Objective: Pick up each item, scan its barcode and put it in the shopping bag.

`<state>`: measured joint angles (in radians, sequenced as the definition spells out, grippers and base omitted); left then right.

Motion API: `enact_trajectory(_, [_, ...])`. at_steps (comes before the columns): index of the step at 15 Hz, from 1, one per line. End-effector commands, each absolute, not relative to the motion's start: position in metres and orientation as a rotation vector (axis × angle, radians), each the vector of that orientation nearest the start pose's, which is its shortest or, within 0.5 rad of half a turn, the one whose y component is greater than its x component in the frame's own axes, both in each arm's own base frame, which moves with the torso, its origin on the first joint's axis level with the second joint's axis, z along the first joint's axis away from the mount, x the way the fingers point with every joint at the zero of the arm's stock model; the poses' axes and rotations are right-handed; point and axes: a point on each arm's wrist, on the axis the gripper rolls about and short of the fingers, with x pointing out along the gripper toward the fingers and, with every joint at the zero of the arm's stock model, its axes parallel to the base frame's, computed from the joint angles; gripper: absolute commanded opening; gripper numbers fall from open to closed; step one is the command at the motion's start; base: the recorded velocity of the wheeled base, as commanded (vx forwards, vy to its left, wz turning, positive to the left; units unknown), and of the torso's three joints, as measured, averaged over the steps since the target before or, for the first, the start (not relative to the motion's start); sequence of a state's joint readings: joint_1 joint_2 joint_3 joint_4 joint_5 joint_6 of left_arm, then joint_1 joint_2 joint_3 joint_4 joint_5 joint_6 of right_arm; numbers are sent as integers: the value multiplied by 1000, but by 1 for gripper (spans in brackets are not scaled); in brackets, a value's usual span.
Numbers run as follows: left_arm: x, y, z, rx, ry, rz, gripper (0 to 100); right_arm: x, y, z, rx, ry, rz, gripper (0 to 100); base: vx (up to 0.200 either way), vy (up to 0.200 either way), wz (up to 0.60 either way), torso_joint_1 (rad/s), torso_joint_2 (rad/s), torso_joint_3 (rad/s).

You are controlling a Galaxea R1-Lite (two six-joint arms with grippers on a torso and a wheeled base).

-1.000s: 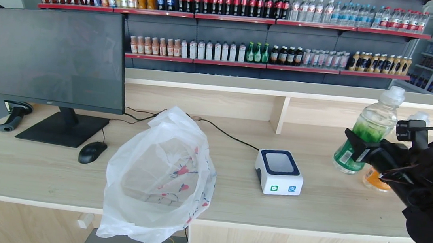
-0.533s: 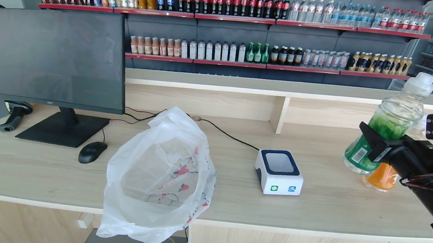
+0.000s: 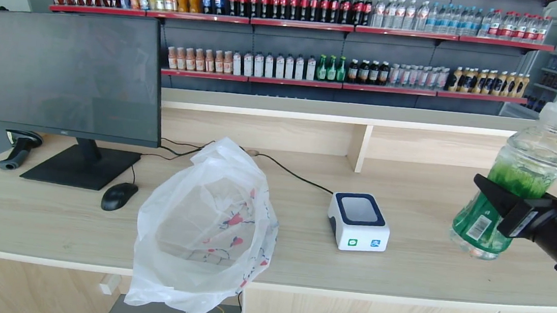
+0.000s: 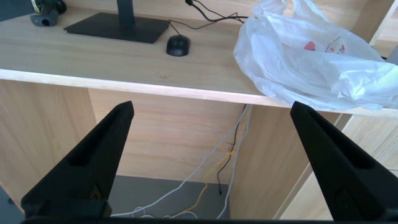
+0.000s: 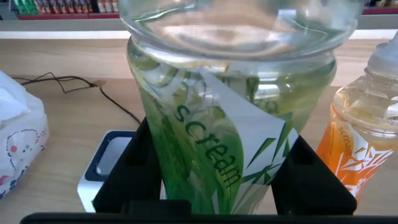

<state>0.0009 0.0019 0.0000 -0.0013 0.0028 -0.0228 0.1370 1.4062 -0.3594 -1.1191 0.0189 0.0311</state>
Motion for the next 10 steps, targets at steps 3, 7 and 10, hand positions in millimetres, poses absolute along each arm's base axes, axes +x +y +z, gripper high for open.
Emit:
enact_trajectory(3, [-23, 0, 76, -23, 0, 5, 100, 154, 40, 230, 154, -114, 254, 0, 0, 0, 0, 0, 0, 0])
enact_trajectory(7, [-23, 0, 76, -23, 0, 5, 100, 152, 42, 240, 242, -107, 275, 0, 0, 0, 0, 0, 0, 0])
enact_trajectory(10, [-23, 0, 76, -23, 0, 5, 100, 152, 52, 248, 358, -104, 348, 0, 0, 0, 0, 0, 0, 0])
